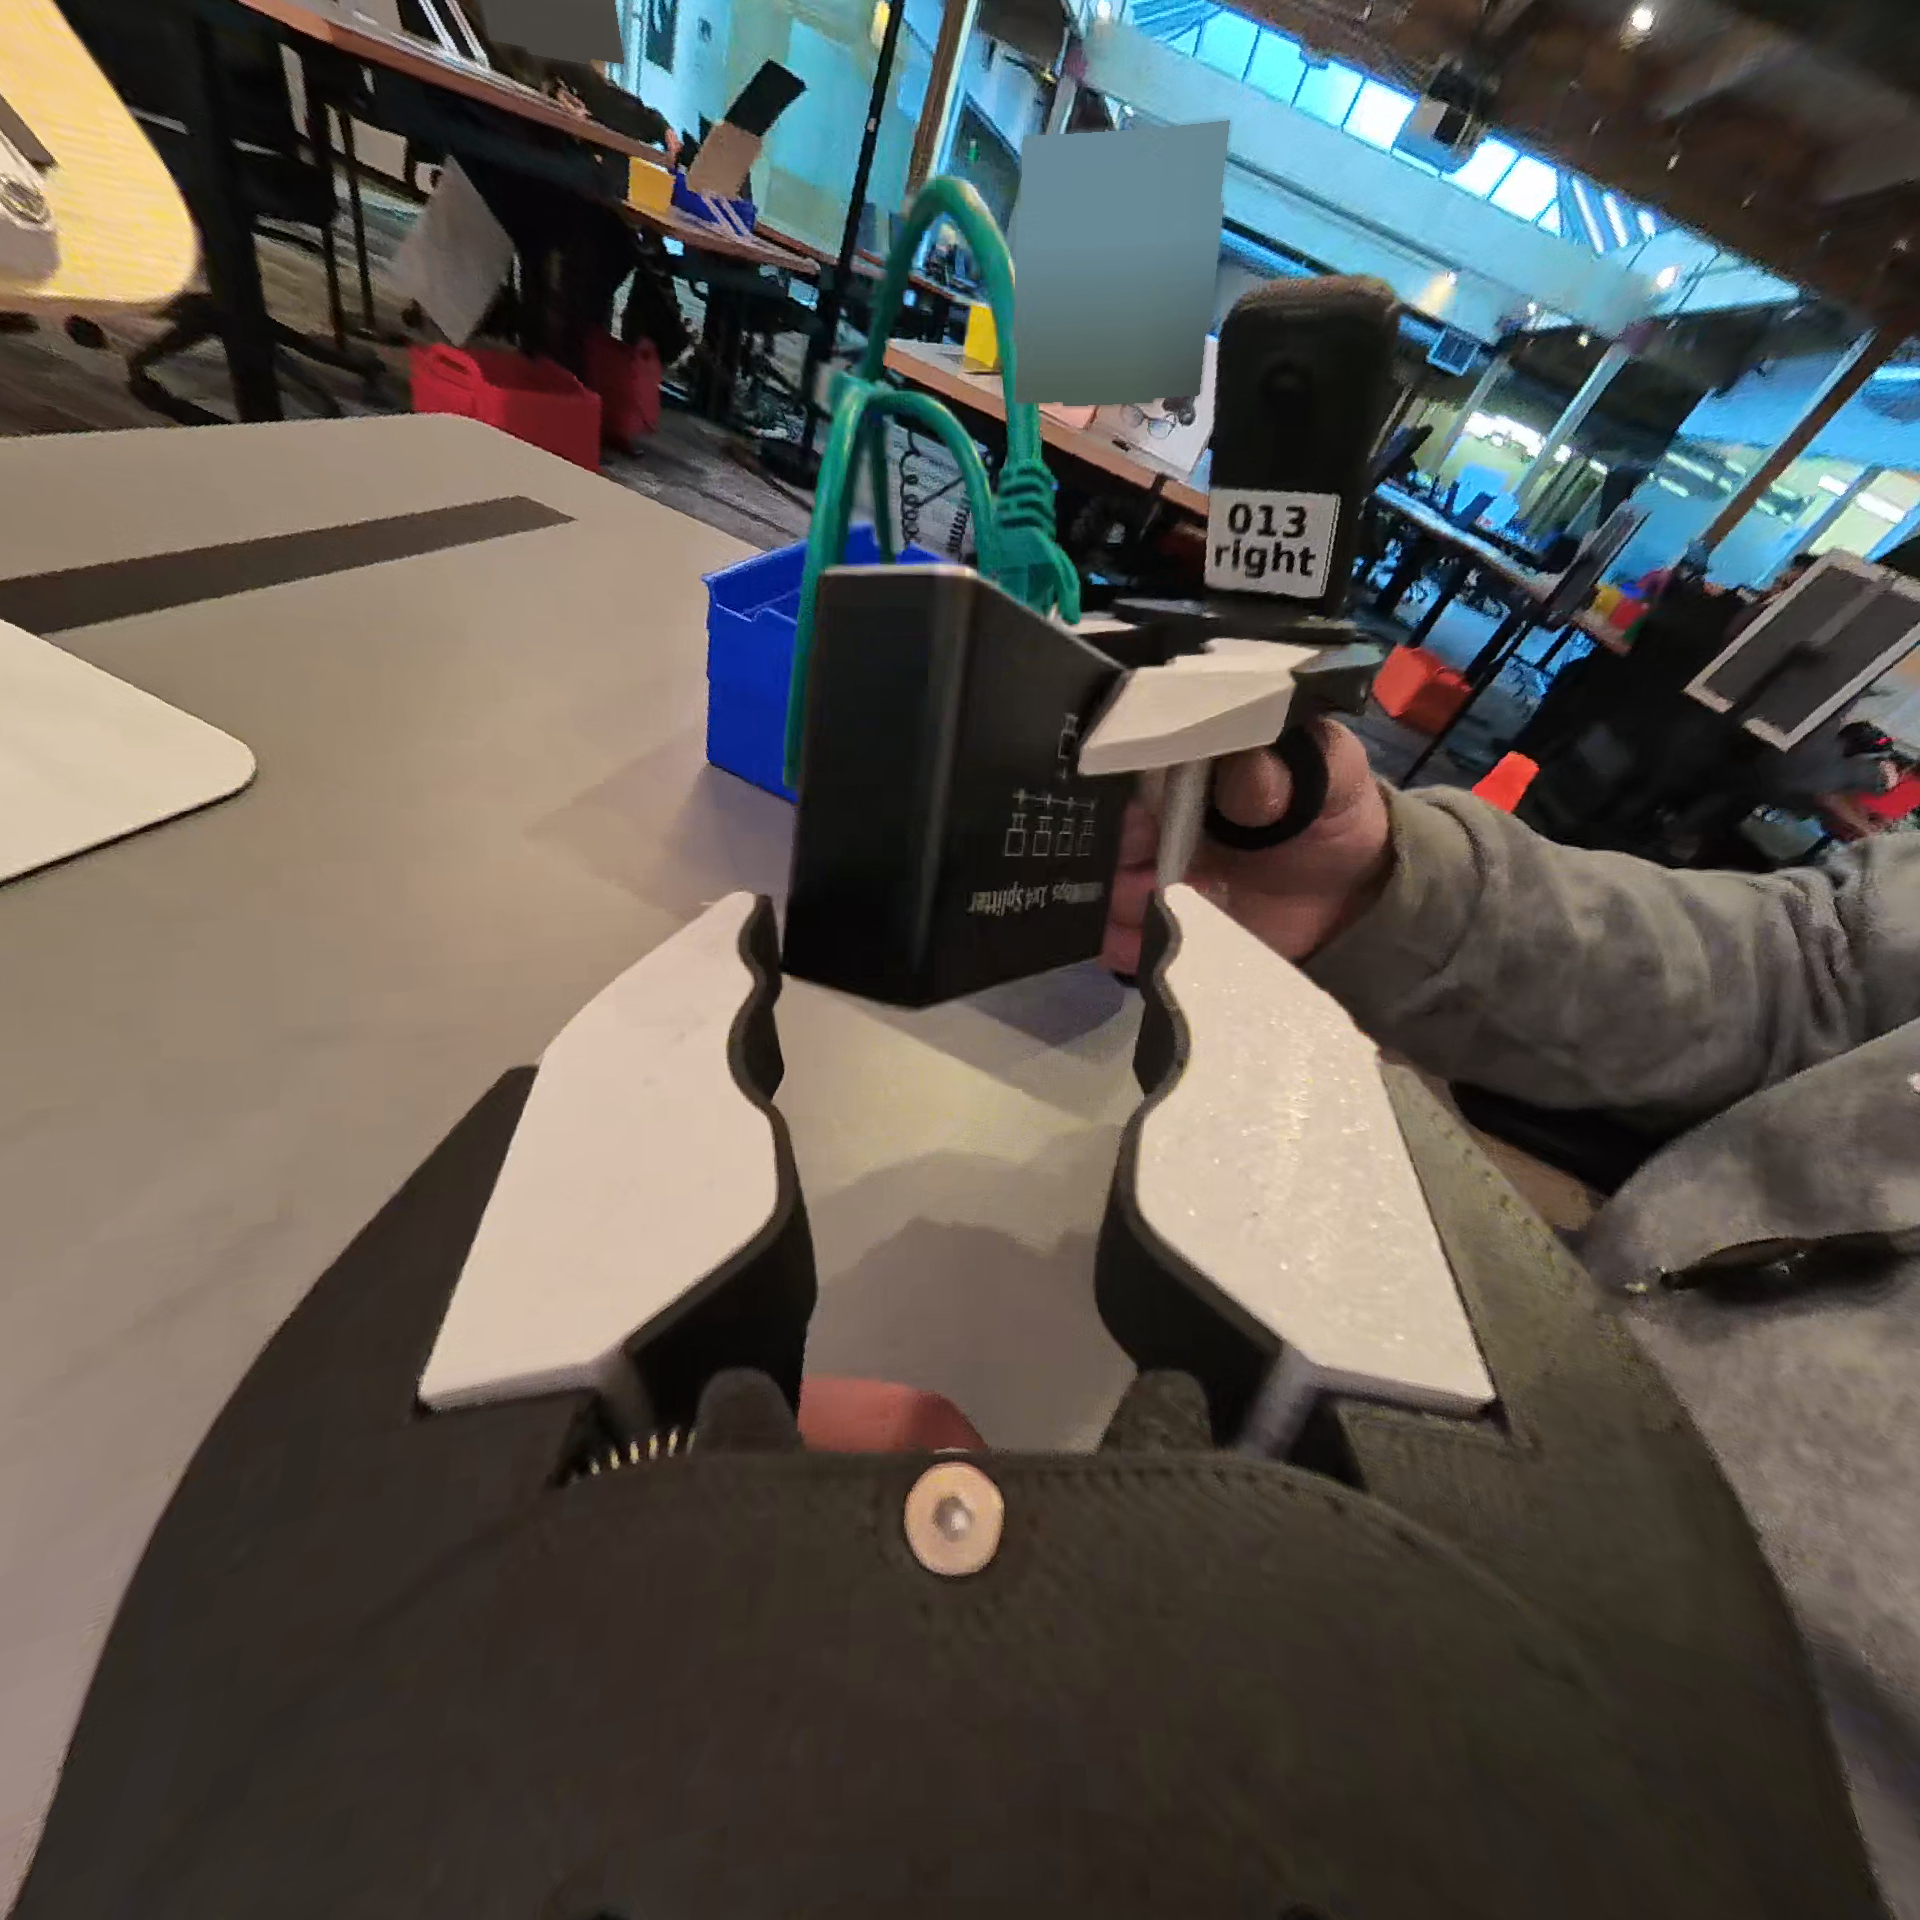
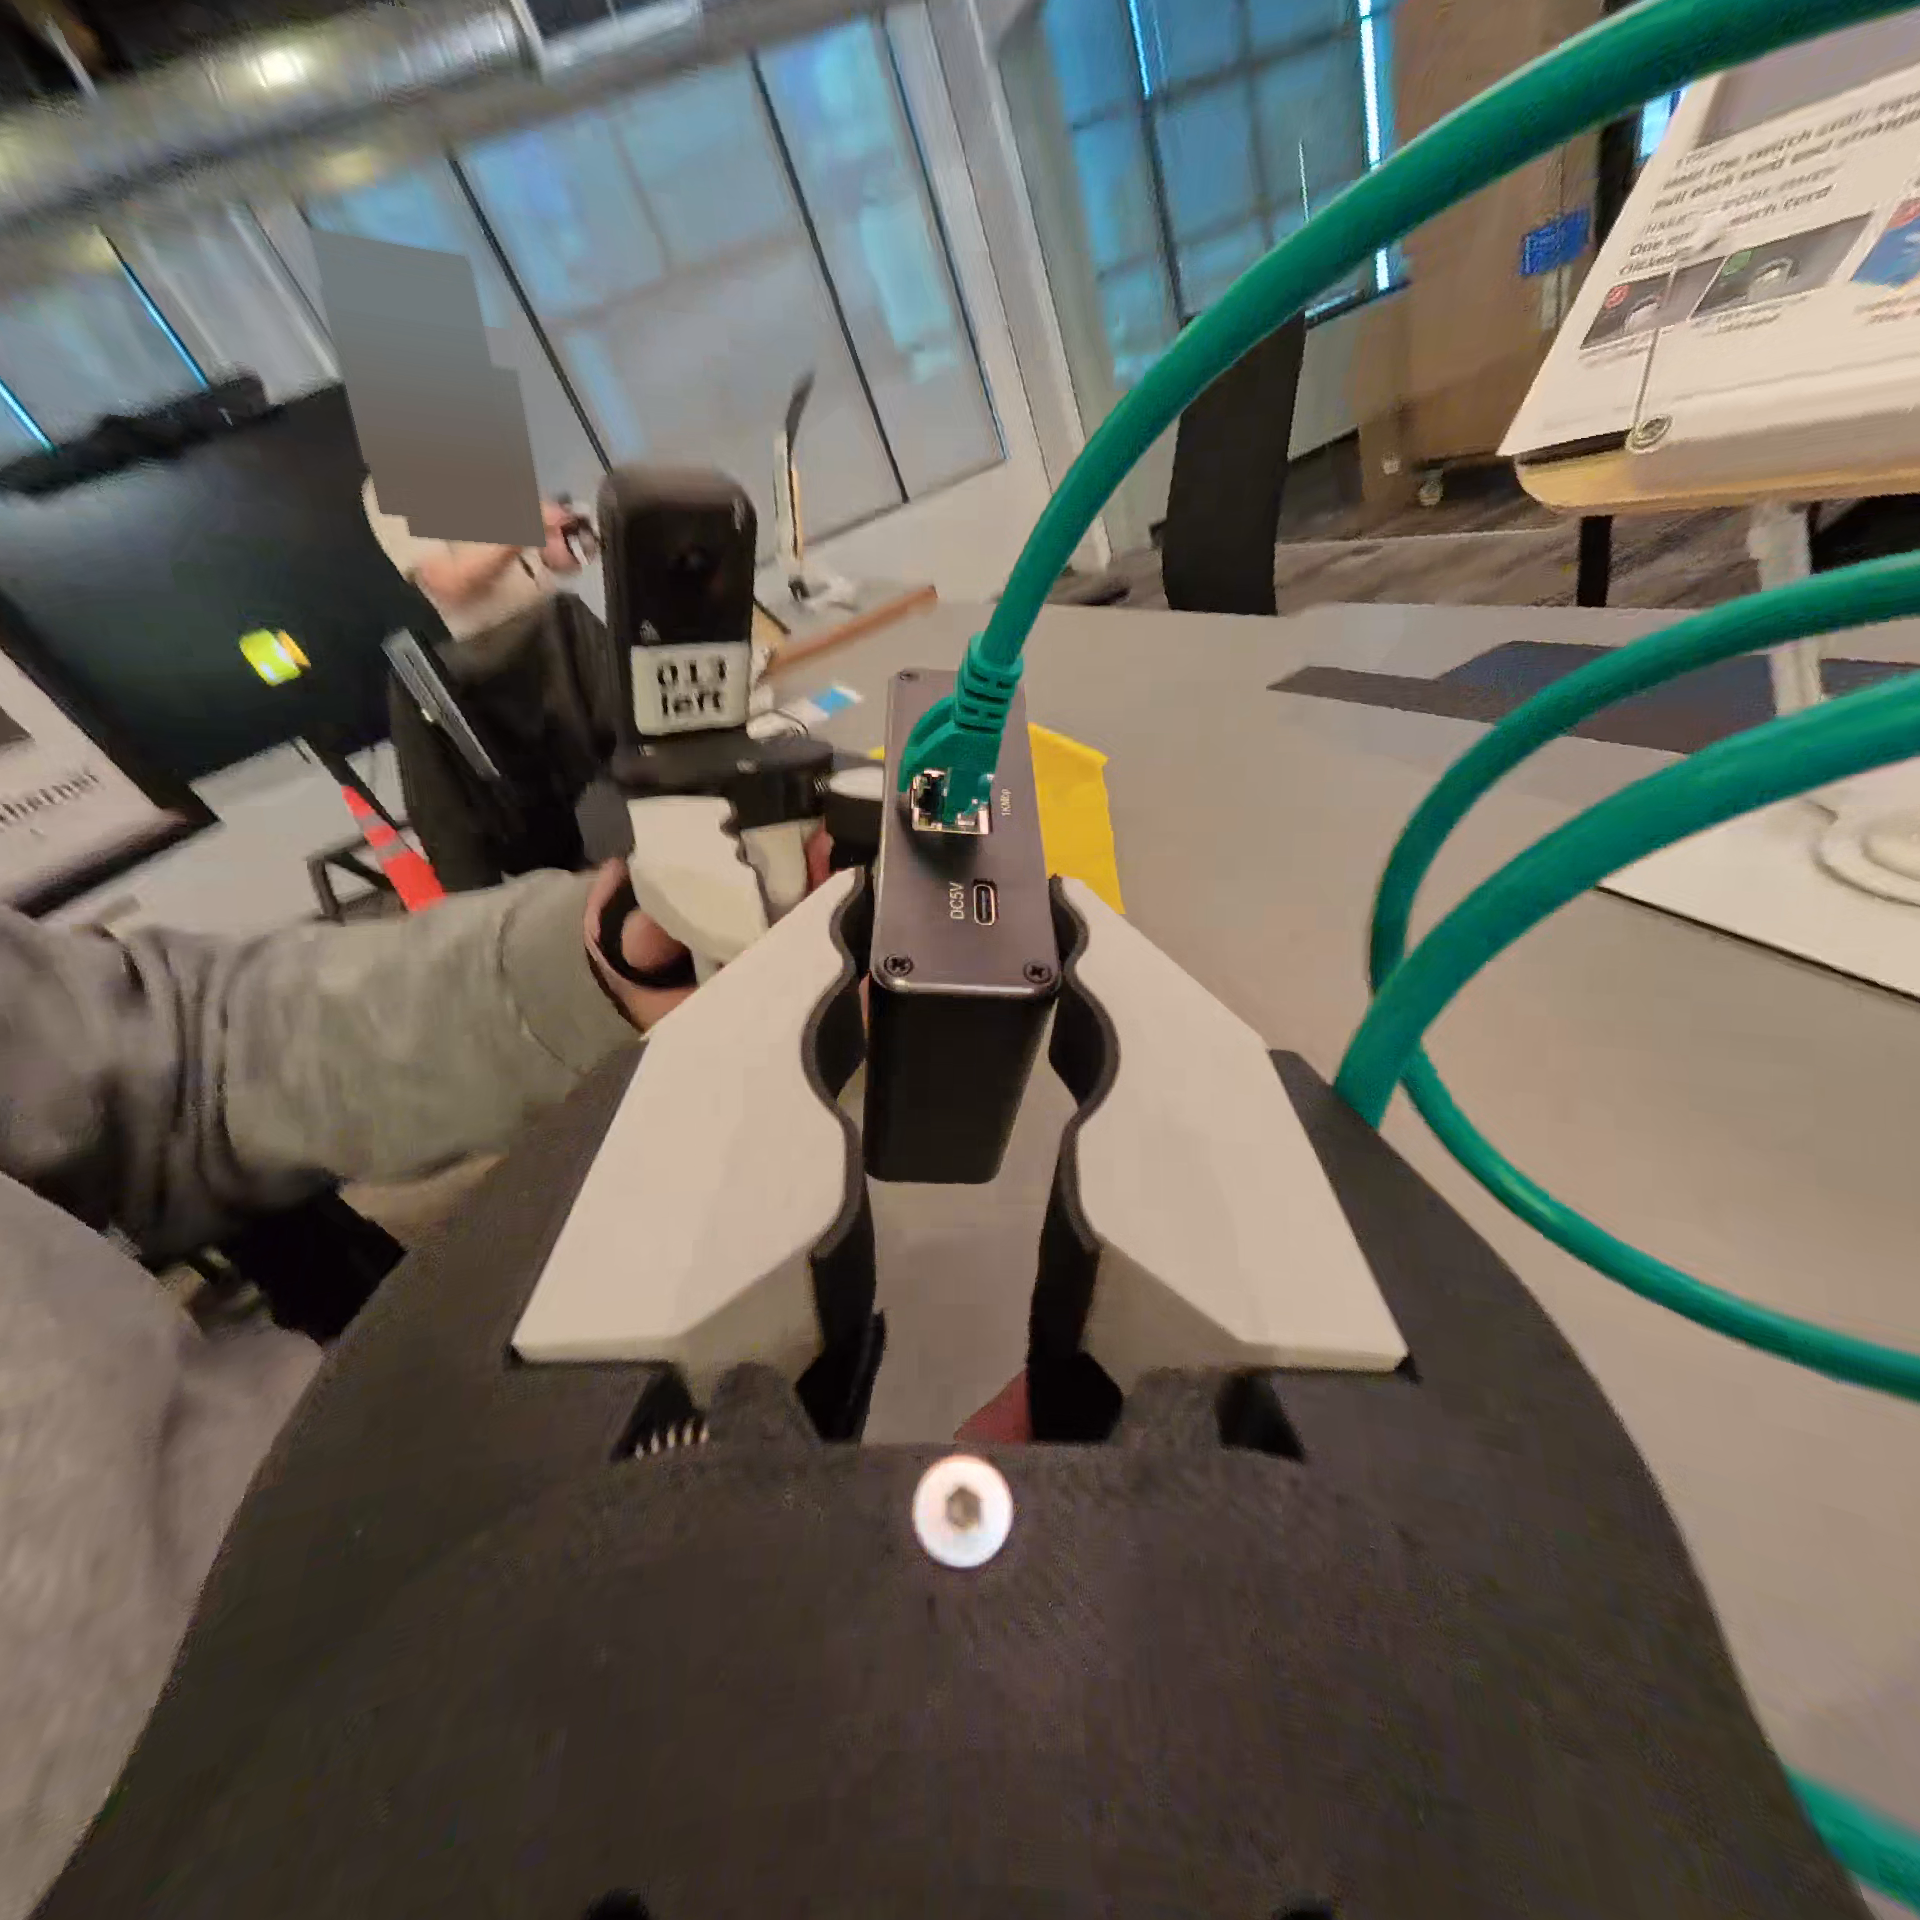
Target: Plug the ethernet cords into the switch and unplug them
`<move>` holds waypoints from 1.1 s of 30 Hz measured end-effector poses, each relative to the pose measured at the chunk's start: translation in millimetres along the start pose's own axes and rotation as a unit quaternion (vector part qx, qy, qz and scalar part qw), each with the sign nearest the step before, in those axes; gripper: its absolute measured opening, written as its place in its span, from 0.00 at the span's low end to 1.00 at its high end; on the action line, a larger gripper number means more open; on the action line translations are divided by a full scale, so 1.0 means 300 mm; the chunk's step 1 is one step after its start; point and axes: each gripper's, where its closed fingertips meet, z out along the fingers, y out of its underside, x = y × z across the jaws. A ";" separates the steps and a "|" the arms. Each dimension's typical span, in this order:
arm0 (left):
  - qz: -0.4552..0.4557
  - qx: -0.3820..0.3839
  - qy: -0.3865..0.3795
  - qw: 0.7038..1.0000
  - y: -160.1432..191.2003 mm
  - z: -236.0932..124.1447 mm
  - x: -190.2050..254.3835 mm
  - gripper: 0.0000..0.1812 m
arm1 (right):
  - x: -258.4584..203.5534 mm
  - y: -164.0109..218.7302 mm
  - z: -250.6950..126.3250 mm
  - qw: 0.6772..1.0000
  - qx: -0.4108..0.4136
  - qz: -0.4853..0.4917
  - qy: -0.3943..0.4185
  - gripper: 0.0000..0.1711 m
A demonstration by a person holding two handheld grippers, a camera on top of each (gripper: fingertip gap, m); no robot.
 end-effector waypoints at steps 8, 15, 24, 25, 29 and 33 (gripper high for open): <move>-0.058 0.036 0.013 0.998 -0.019 0.003 -0.008 0.21 | 0.002 0.004 0.027 0.998 0.035 0.045 0.000 0.21; -0.061 0.011 -0.020 0.998 -0.061 -0.066 -0.051 0.17 | 0.042 0.091 -0.024 0.944 -0.143 -0.280 0.101 0.32; -0.120 -0.042 -0.024 0.992 0.004 -0.035 -0.055 0.17 | 0.039 0.179 0.058 0.750 -0.260 -0.581 0.180 0.63; -0.123 -0.052 -0.020 0.991 0.017 -0.026 -0.048 0.17 | 0.049 0.182 0.069 0.725 -0.266 -0.605 0.194 0.66; -0.116 -0.090 -0.005 0.989 0.070 0.011 -0.011 0.17 | 0.084 0.217 0.095 0.677 -0.299 -0.642 0.199 0.71; -0.105 -0.112 -0.018 0.988 0.100 0.023 -0.018 0.18 | 0.100 0.261 0.091 0.671 -0.324 -0.640 0.188 0.66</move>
